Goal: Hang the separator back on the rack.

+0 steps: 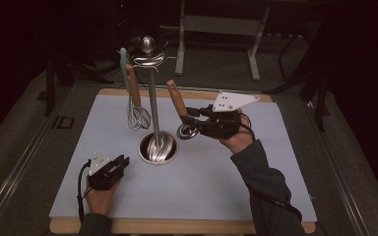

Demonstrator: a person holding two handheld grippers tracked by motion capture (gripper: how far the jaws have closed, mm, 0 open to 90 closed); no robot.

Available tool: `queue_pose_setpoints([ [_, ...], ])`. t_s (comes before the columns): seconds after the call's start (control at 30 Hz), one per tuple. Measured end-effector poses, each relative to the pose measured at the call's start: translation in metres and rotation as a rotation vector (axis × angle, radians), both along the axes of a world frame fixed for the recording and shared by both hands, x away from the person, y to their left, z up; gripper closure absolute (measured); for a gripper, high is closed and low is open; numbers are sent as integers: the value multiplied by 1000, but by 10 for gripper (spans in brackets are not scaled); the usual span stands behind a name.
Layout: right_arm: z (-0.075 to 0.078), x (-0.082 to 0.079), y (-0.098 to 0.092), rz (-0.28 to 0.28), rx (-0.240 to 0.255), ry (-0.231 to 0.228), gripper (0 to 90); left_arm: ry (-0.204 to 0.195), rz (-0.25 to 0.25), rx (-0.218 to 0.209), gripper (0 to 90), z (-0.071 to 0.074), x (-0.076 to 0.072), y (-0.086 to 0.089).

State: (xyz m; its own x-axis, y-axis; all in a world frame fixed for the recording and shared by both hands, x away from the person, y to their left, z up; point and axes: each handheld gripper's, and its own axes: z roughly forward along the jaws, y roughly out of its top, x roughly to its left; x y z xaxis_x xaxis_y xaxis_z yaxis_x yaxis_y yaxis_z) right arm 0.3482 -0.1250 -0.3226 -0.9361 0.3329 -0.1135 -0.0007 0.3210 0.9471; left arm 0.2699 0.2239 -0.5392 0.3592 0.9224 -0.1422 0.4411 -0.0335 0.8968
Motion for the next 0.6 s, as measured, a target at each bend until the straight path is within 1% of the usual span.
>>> queue_pose_setpoints([
  [0.17, 11, -1, 6, -1, 11, -22, 711, 0, -1, 2, 724, 0, 0, 0],
  [0.33, 19, 0, 16, 3, 3, -41, 711, 0, 0, 0, 725, 0, 0, 0],
  [0.47, 21, 2, 23, -4, 15, -35, 711, 0, -1, 0, 725, 0, 0, 0],
  [0.6, 22, 6, 28, -12, 7, -24, 711, 0, -1, 0, 724, 0, 0, 0],
])
